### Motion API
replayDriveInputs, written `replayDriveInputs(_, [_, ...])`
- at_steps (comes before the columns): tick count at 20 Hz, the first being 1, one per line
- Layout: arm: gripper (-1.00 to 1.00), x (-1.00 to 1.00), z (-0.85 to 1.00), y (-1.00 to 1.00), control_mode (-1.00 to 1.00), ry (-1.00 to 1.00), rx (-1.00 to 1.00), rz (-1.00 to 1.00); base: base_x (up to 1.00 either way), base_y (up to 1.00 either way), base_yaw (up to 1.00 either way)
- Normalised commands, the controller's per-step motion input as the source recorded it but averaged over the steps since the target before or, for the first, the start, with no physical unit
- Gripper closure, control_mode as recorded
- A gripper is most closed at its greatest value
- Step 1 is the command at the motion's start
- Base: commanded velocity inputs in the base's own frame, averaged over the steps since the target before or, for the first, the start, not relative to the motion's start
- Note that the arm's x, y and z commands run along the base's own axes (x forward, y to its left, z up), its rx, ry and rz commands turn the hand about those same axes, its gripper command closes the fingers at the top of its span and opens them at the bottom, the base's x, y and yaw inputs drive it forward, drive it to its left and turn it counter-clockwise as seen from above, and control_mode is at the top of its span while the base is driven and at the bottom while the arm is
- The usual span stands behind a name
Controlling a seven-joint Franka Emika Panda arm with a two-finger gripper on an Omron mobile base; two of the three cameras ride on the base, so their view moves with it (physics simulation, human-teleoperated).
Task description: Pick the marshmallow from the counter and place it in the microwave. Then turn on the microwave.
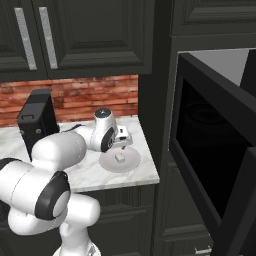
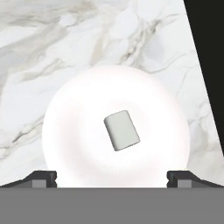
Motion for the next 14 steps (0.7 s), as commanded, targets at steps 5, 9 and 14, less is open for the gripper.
replayDriveInputs(5, [-1.00,0.04,-0.12,0.00,-1.00,0.03,0.00,0.03,0.00,0.00,0.00])
replayDriveInputs(9, [-1.00,0.03,-0.12,-0.02,-1.00,0.03,0.00,0.03,0.00,0.00,0.00])
replayDriveInputs(14, [-1.00,0.00,-0.11,-0.03,-1.00,0.03,0.00,0.02,0.00,0.00,0.00])
